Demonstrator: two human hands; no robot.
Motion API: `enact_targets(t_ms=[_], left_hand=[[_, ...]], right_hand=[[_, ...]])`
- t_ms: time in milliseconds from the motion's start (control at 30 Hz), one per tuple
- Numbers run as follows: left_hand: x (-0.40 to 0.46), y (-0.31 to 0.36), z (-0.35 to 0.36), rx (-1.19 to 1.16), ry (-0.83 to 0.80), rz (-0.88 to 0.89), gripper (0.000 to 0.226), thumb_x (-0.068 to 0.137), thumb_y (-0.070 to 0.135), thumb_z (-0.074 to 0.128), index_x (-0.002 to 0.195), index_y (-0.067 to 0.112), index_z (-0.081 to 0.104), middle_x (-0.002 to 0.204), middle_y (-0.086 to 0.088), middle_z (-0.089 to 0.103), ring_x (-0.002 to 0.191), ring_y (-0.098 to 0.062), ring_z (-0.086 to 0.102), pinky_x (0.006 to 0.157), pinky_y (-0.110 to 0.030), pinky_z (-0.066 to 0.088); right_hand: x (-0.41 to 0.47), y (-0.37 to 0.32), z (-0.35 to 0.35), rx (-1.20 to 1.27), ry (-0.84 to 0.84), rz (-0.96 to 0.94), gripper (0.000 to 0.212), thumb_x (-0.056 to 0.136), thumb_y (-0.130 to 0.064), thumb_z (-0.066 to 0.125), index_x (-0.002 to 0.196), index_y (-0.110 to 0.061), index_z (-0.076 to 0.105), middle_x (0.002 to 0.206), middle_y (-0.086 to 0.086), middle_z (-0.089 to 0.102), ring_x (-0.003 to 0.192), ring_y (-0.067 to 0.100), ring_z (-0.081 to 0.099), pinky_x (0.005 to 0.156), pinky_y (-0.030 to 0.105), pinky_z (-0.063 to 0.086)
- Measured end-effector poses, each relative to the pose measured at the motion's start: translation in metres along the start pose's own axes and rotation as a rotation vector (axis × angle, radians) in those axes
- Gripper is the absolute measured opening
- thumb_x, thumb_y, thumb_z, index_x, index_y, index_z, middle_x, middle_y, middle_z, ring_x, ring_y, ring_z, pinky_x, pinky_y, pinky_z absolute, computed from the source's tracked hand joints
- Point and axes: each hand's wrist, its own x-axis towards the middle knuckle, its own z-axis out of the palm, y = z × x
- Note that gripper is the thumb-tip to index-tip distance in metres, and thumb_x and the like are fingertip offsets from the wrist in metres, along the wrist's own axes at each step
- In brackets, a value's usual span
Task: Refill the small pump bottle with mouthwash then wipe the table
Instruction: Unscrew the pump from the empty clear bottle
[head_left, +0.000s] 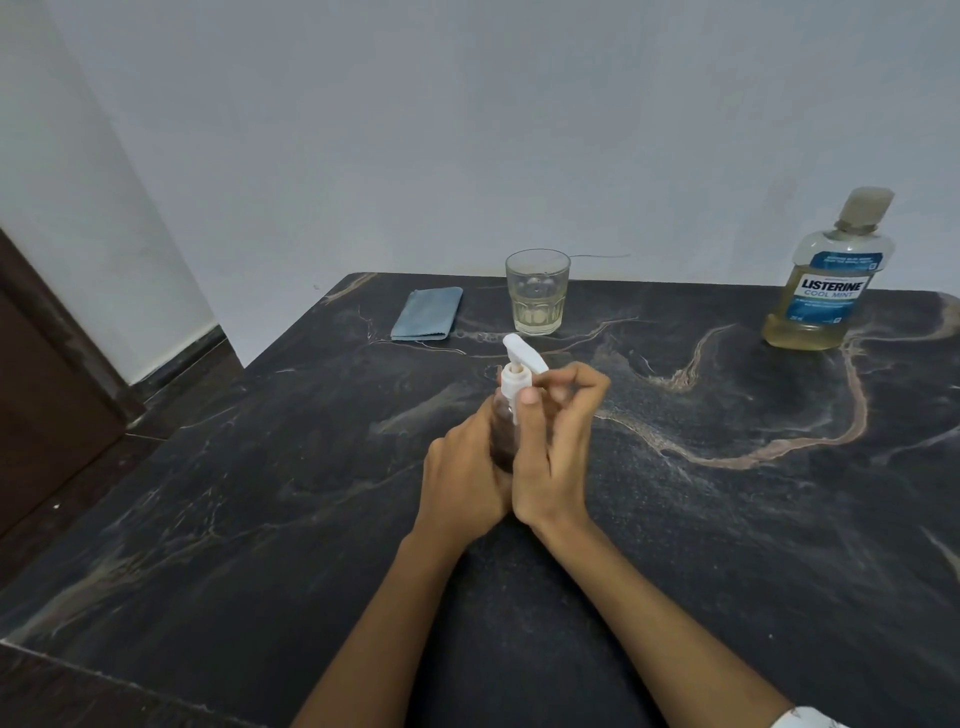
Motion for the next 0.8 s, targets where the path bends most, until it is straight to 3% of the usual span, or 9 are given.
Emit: enact_targets(t_ms=[100, 200, 300, 367, 433, 500, 600, 700, 800], left_hand=[[0.0008, -0.0032, 0.0011, 0.072, -0.007, 0.005, 0.008, 0.079, 0.048, 0.041, 0.087, 0.046, 0.04, 0.067, 0.02, 0.058, 0.077, 0.006, 0.056, 0.048, -0.01, 0.035], [0.0014, -0.003, 0.0007, 0.085, -0.012, -0.001, 0.011, 0.08, 0.042, 0.045, 0.084, 0.048, 0.037, 0.064, 0.023, 0.055, 0.075, 0.01, 0.055, 0.049, -0.008, 0.035], [0.0018, -0.0027, 0.0004, 0.091, -0.015, -0.019, 0.006, 0.077, 0.048, 0.04, 0.082, 0.048, 0.037, 0.065, 0.02, 0.057, 0.077, 0.008, 0.055, 0.048, -0.009, 0.029], [0.0013, -0.0029, 0.0004, 0.088, -0.014, -0.028, 0.007, 0.077, 0.047, 0.042, 0.083, 0.044, 0.043, 0.065, 0.017, 0.059, 0.078, 0.009, 0.055, 0.048, -0.011, 0.034], [0.001, -0.0039, 0.0004, 0.09, -0.018, -0.038, 0.005, 0.081, 0.04, 0.048, 0.085, 0.039, 0.048, 0.064, 0.018, 0.058, 0.073, 0.011, 0.055, 0.055, -0.008, 0.039], [0.001, -0.0046, 0.0008, 0.11, -0.022, -0.047, 0.005, 0.084, 0.036, 0.052, 0.082, 0.037, 0.047, 0.062, 0.018, 0.057, 0.066, 0.008, 0.055, 0.049, -0.01, 0.033], [0.0017, -0.0052, 0.0022, 0.113, -0.019, -0.059, 0.008, 0.085, 0.035, 0.05, 0.08, 0.03, 0.048, 0.064, 0.014, 0.058, 0.064, 0.001, 0.057, 0.053, -0.012, 0.032], [0.0016, -0.0058, 0.0033, 0.091, -0.017, -0.063, 0.012, 0.083, 0.039, 0.047, 0.081, 0.028, 0.049, 0.068, 0.012, 0.06, 0.065, -0.005, 0.058, 0.055, -0.02, 0.041], [0.0017, -0.0043, 0.0024, 0.072, -0.011, -0.045, 0.003, 0.079, 0.043, 0.045, 0.076, 0.045, 0.044, 0.069, 0.015, 0.06, 0.074, -0.001, 0.057, 0.051, -0.011, 0.033]], right_hand=[[0.0002, -0.0013, 0.0004, -0.023, -0.045, 0.021, 0.022, 0.09, -0.044, 0.051, 0.101, -0.047, 0.032, 0.089, -0.026, 0.056, 0.07, 0.002, 0.057, 0.06, 0.021, 0.047], [0.0002, -0.0006, 0.0006, -0.04, -0.05, 0.025, 0.021, 0.089, -0.048, 0.053, 0.101, -0.046, 0.035, 0.086, -0.025, 0.057, 0.069, 0.001, 0.056, 0.059, 0.017, 0.045], [-0.0003, 0.0015, 0.0001, -0.05, -0.047, 0.025, 0.021, 0.09, -0.045, 0.053, 0.103, -0.042, 0.038, 0.09, -0.025, 0.057, 0.074, 0.002, 0.057, 0.064, 0.019, 0.047], [-0.0008, 0.0023, -0.0002, -0.072, -0.055, 0.029, 0.021, 0.089, -0.043, 0.053, 0.105, -0.039, 0.04, 0.091, -0.022, 0.058, 0.076, 0.004, 0.058, 0.067, 0.023, 0.048], [-0.0011, 0.0022, 0.0, -0.099, -0.064, 0.052, 0.021, 0.088, -0.043, 0.054, 0.106, -0.038, 0.043, 0.091, -0.016, 0.059, 0.079, 0.009, 0.058, 0.069, 0.03, 0.049], [-0.0017, 0.0019, 0.0001, -0.118, -0.074, 0.074, 0.024, 0.087, -0.043, 0.054, 0.107, -0.033, 0.047, 0.091, -0.008, 0.059, 0.08, 0.015, 0.058, 0.07, 0.036, 0.05], [-0.0021, 0.0016, -0.0004, -0.142, -0.078, 0.09, 0.031, 0.087, -0.043, 0.054, 0.113, -0.027, 0.049, 0.095, -0.003, 0.059, 0.083, 0.017, 0.058, 0.072, 0.037, 0.05], [-0.0019, 0.0003, 0.0007, -0.121, -0.059, 0.073, 0.032, 0.087, -0.039, 0.057, 0.115, -0.039, 0.042, 0.1, -0.015, 0.059, 0.087, 0.01, 0.06, 0.074, 0.029, 0.05], [-0.0016, 0.0017, 0.0019, -0.095, -0.033, 0.092, 0.026, 0.087, -0.041, 0.056, 0.103, -0.047, 0.036, 0.086, -0.023, 0.057, 0.071, 0.007, 0.058, 0.062, 0.029, 0.048]])
